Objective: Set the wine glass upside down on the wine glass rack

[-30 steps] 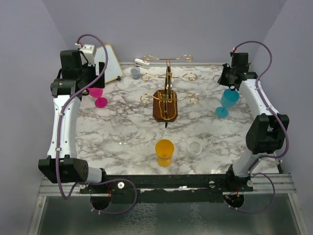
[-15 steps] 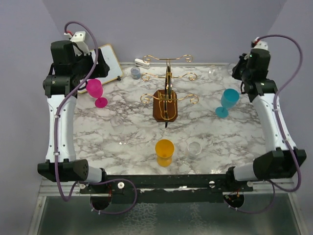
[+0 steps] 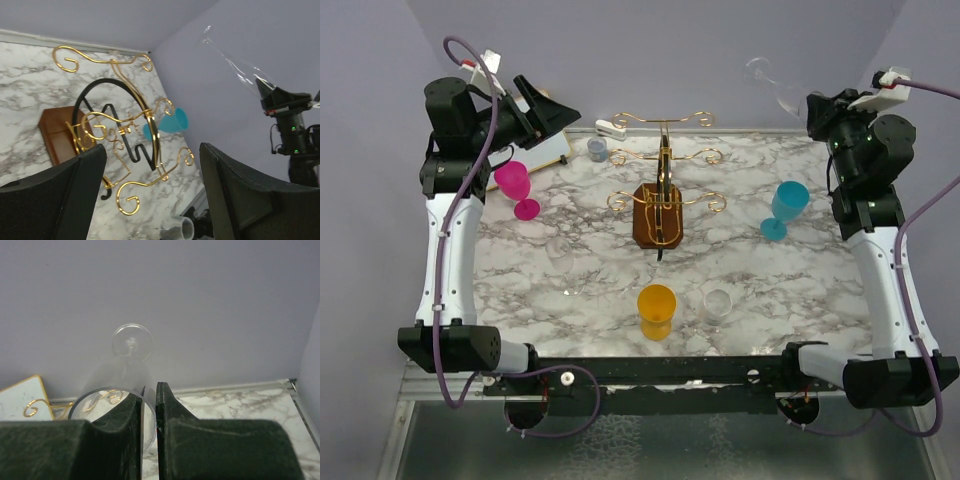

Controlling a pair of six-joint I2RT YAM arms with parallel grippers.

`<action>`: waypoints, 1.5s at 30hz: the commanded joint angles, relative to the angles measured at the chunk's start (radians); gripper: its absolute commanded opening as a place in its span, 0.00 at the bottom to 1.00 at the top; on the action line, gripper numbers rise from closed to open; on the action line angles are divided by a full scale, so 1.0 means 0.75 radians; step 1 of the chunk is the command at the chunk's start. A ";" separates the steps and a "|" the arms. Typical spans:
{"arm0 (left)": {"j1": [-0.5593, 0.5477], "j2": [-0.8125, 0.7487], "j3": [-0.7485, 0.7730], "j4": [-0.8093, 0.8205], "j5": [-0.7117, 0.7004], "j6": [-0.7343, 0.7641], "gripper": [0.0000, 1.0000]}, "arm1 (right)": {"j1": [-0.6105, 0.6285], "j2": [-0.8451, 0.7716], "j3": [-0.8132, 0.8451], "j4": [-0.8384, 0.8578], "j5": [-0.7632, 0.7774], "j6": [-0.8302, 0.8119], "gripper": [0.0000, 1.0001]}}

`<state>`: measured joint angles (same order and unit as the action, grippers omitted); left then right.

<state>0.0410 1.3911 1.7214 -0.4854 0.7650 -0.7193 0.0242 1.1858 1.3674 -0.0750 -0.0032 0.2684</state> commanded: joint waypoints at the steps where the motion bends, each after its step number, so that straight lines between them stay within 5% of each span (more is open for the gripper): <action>1: -0.045 -0.056 -0.090 0.454 0.114 -0.445 0.77 | 0.004 -0.067 -0.044 0.347 -0.219 0.064 0.01; 6: -0.117 -0.025 -0.082 0.574 0.028 -0.592 0.71 | 0.032 -0.113 -0.116 0.546 -0.166 0.167 0.01; 11: -0.203 0.021 0.043 0.532 -0.077 -0.538 0.69 | 0.142 -0.137 -0.196 0.773 -0.142 -0.006 0.01; 20: -0.357 0.011 -0.077 0.838 -0.240 -0.758 0.64 | 0.574 -0.013 -0.331 1.357 -0.051 -0.768 0.01; 27: -0.514 0.061 -0.050 0.987 -0.274 -0.593 0.63 | 0.805 0.118 -0.455 1.865 0.082 -1.125 0.01; 38: -0.517 0.152 0.026 1.042 -0.368 -0.442 0.61 | 1.002 0.182 -0.518 2.178 0.310 -1.220 0.01; 45: -0.551 0.195 -0.002 1.414 -0.262 -0.561 0.61 | 1.095 0.251 -0.520 2.233 0.326 -1.260 0.01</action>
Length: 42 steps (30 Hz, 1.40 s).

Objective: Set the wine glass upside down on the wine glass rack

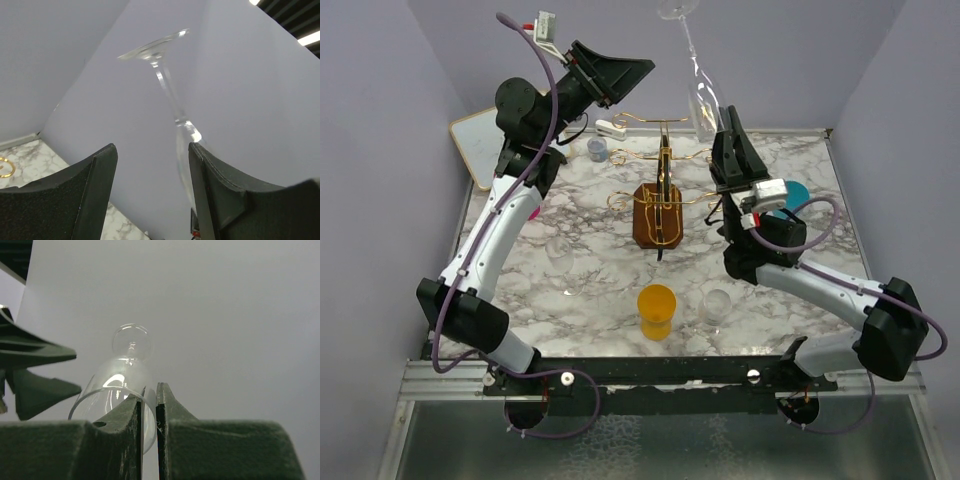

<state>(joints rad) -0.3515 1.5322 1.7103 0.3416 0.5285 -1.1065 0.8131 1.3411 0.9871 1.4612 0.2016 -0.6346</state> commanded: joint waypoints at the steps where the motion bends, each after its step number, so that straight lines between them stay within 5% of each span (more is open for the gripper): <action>1: -0.033 0.015 0.003 0.363 0.065 -0.067 0.61 | 0.053 0.051 -0.013 0.189 0.047 -0.060 0.01; 32: -0.106 0.150 0.045 0.374 0.007 0.028 0.54 | 0.155 0.090 -0.011 0.185 -0.019 -0.110 0.01; 39: -0.107 0.160 0.053 0.440 0.005 -0.037 0.33 | 0.155 0.118 -0.009 0.176 0.013 -0.133 0.01; 42: -0.107 0.160 0.056 0.473 0.015 -0.076 0.32 | 0.155 0.134 -0.011 0.175 0.016 -0.130 0.01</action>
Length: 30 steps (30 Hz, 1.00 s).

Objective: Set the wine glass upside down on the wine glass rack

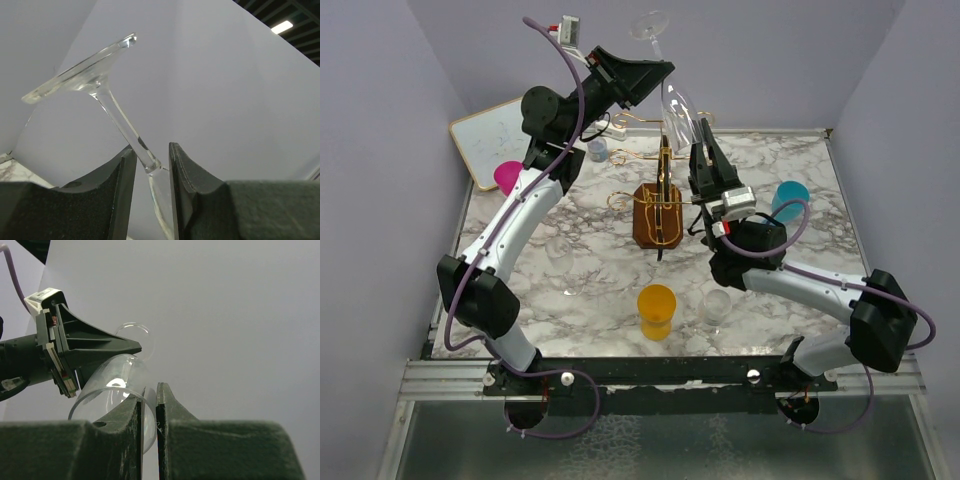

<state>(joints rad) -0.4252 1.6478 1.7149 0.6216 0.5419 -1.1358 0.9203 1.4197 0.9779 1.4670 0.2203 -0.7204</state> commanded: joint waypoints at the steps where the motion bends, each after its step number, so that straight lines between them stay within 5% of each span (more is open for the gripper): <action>1: -0.010 0.005 0.053 0.106 0.004 -0.046 0.31 | 0.012 0.034 0.003 0.169 -0.005 -0.017 0.01; 8: -0.010 -0.007 0.062 0.149 0.043 -0.060 0.01 | 0.013 0.057 0.005 0.161 -0.010 -0.032 0.05; 20: -0.008 -0.047 0.136 0.093 0.202 0.014 0.00 | 0.012 0.069 -0.051 0.116 -0.069 -0.074 0.42; 28: -0.001 -0.067 0.130 0.030 0.204 0.082 0.00 | 0.012 0.058 -0.068 0.145 -0.062 -0.070 0.44; 30: 0.017 -0.063 0.139 0.007 0.204 0.107 0.00 | 0.011 0.045 -0.079 0.149 -0.061 -0.070 0.52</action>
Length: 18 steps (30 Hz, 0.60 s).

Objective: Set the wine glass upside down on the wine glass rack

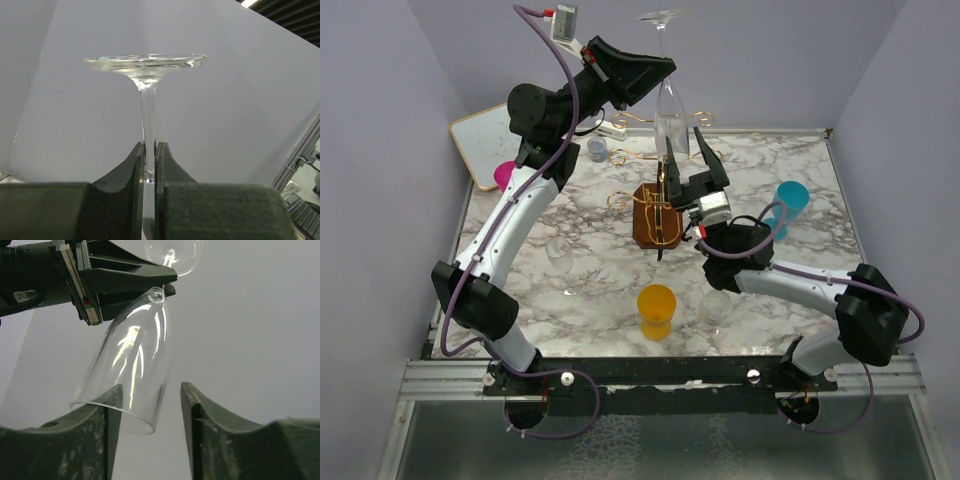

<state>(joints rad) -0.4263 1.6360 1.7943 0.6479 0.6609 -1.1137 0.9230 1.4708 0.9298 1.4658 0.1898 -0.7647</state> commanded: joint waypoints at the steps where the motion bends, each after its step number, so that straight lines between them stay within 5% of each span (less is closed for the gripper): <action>1: 0.031 -0.045 0.041 -0.037 0.043 0.081 0.00 | 0.009 -0.029 -0.021 0.149 -0.022 -0.011 0.54; 9: 0.082 -0.022 0.166 -0.085 0.035 0.097 0.00 | 0.009 -0.070 -0.071 0.145 -0.026 -0.017 0.81; 18: 0.139 -0.014 0.310 -0.383 0.044 0.468 0.00 | 0.031 -0.147 -0.190 0.181 0.038 0.009 0.83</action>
<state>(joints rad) -0.3588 1.6363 1.9533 0.4805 0.6842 -0.9562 0.9245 1.4170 0.8421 1.4666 0.1902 -0.7616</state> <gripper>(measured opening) 0.077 0.826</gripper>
